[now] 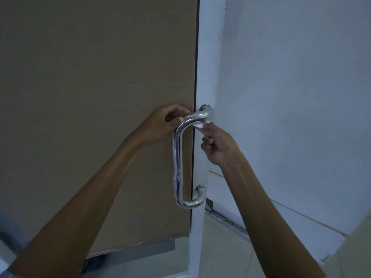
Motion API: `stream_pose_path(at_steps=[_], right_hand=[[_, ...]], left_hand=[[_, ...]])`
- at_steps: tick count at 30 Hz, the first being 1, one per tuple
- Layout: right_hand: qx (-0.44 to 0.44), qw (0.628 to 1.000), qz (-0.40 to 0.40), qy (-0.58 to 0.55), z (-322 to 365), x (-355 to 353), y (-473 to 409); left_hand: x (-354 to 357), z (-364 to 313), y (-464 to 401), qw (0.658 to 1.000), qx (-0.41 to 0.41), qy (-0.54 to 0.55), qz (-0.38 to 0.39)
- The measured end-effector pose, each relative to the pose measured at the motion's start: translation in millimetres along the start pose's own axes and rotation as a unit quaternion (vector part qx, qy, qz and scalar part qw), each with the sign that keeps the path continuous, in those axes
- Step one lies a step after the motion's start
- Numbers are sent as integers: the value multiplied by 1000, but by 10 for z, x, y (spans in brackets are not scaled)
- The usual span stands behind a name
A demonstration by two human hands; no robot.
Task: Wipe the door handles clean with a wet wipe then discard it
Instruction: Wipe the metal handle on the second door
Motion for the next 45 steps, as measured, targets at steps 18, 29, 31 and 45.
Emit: stream_pose_path(at_steps=[18, 29, 31, 45], right_hand=[[-364, 818, -127, 428, -970, 242, 266], [-381, 832, -104, 390, -1071, 124, 213], [-360, 836, -91, 403, -1126, 21, 247], [-323, 827, -90, 451, -1320, -142, 227]], left_hand=[[60, 85, 20, 999, -1, 23, -27], [103, 102, 44, 999, 16, -18, -41], [116, 108, 39, 998, 19, -22, -47], [159, 113, 65, 998, 18, -13, -58]])
Point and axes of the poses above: each hand's wrist, its own y-axis away from the middle knuckle, its own x-axis out of the palm, z = x × y, the point moved 1 cm from there along -y, towards the middle knuckle
